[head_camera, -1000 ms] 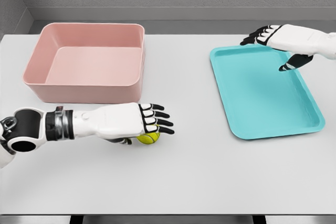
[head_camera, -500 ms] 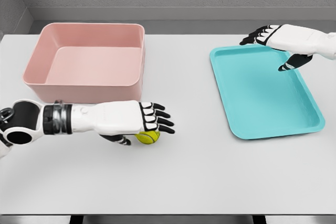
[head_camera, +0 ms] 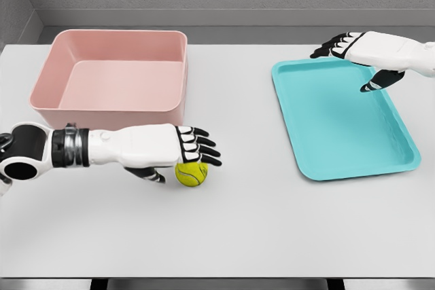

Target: Put the tennis from the blue tray into the pink basket with both arms

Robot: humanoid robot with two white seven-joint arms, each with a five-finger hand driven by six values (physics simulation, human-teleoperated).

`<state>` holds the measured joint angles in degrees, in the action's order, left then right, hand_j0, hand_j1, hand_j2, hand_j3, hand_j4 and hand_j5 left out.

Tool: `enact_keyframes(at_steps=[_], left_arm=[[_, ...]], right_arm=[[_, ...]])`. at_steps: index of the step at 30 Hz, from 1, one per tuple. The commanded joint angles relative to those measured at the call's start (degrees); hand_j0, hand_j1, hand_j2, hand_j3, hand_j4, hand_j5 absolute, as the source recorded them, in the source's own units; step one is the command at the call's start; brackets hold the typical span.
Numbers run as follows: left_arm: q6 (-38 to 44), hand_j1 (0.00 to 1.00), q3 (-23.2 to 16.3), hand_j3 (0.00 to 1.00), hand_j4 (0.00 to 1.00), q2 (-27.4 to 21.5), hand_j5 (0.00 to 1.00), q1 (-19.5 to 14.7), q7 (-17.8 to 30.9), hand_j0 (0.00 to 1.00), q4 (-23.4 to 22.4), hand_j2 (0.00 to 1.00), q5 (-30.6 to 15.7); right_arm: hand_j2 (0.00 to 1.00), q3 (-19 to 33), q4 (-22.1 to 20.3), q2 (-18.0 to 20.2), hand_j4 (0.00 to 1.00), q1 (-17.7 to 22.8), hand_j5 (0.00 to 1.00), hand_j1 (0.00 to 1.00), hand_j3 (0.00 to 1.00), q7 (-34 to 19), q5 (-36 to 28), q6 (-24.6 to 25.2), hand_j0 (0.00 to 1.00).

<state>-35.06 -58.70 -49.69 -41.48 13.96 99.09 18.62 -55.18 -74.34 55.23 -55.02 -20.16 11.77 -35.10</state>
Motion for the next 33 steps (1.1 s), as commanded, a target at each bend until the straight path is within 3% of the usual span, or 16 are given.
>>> enact_keyframes(at_steps=[1, 9, 12, 33], left_arm=[[0.06, 1.00, 0.08, 1.00, 1.00, 0.56, 1.00, 0.00, 0.28, 1.00, -2.23, 1.00, -0.69], [0.06, 1.00, -1.24, 1.00, 1.00, 3.46, 1.00, -0.26, 1.16, 1.00, -4.87, 1.00, 0.71], [0.06, 1.00, -1.42, 1.00, 1.00, 4.52, 1.00, 0.00, 1.16, 1.00, -5.22, 1.00, 1.86], [0.06, 1.00, -3.26, 1.00, 1.00, 6.10, 1.00, 0.18, 0.99, 1.00, -8.47, 1.00, 2.65]], right_arm=[[1.00, 0.07, -0.01, 0.05, 1.00, 0.00, 1.00, 1.00, 1.00, 0.03, -0.34, 0.10, 1.00], [1.00, -0.11, 0.25, -0.12, 1.00, 0.00, 1.00, 1.00, 1.00, 0.03, -0.34, 0.10, 1.00], [1.00, 0.07, 3.59, -1.35, 1.00, 0.00, 1.00, 1.00, 1.00, 0.03, -0.34, 0.10, 1.00], [1.00, 0.16, 3.50, -1.27, 1.00, 0.00, 1.00, 1.00, 1.00, 0.03, -0.34, 0.10, 1.00]])
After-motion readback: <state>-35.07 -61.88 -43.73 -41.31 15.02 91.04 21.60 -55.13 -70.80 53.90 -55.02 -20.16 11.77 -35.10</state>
